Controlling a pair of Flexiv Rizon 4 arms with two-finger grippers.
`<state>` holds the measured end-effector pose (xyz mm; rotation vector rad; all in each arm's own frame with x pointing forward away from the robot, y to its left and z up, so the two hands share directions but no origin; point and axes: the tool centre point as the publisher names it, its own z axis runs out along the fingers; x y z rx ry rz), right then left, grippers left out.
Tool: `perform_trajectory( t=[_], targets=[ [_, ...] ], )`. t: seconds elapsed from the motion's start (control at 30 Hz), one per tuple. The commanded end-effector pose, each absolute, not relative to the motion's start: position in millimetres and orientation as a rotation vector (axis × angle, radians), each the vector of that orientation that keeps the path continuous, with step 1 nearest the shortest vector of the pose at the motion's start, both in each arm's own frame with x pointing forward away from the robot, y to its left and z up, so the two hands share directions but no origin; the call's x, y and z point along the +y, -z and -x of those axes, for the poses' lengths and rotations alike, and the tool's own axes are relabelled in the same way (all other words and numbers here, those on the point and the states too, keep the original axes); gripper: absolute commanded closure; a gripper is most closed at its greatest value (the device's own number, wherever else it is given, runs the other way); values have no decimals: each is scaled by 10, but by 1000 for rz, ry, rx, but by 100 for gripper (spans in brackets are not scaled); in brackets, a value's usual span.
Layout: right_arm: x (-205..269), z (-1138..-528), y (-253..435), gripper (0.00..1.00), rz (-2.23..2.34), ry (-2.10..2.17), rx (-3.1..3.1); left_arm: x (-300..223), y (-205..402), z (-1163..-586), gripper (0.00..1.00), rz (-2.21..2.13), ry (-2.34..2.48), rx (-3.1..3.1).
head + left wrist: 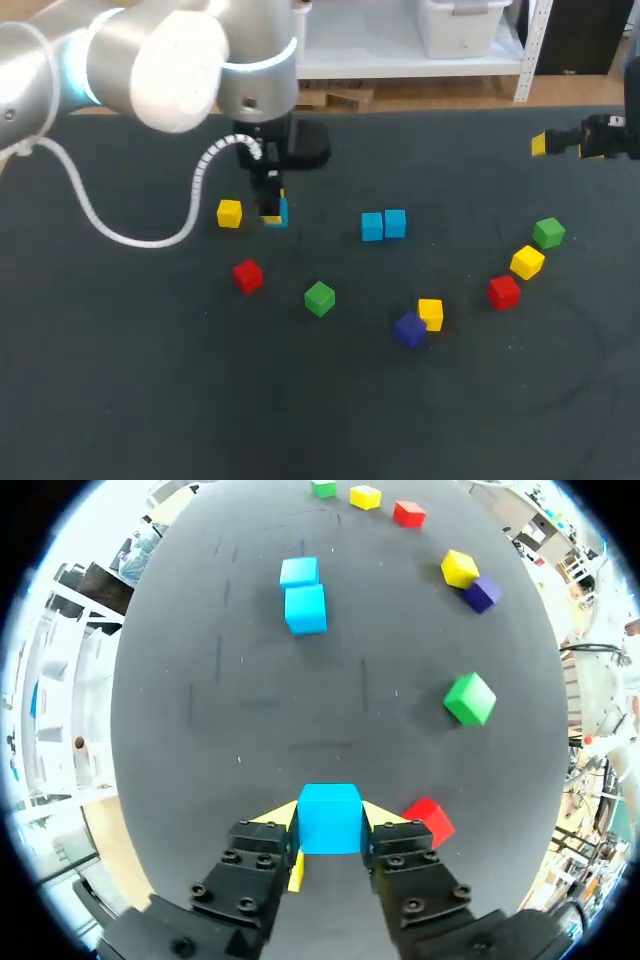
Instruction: Place the blue cubes, place green cubes on the blue cubes, place the yellow cubes on the green cubes, then place the red cubes on the yellow cubes, and place purple cube on the red cubes.
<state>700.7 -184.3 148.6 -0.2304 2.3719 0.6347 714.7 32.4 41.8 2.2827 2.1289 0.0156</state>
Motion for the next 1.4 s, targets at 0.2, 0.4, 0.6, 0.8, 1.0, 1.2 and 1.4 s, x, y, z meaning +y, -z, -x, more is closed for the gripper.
perform_trajectory(
  t=[0.2, 0.4, 0.6, 0.8, 1.0, 1.2, 1.4],
  targets=[
    [-1846, -7004, -1491, 0, 231, -635, 2372, -183, -287, -7197, 100, -2380, -113, 2117],
    [-1846, -7004, -1491, 0, 231, -635, 2372, -452, -224, -7229, 100, -2390, -106, 2122],
    [-1846, -7004, -1491, 0, 231, -635, 2372, -581, -209, -7222, 100, -2365, -103, 2105],
    [-1846, -7004, -1491, 0, 231, -635, 2372, -598, -127, -7248, 100, -2354, -90, 2115],
    [-1846, -7004, -1491, 0, 231, -635, 2372, -601, -110, -7266, 100, -2290, -46, 2131],
    [-1846, -7004, -1491, 0, 231, -635, 2372, -619, -98, -7238, 100, -2279, -36, 2123],
    [-1846, -7004, -1491, 0, 231, -635, 2372, -613, -87, -7197, 100, -2282, -17, 2120]
  ],
)
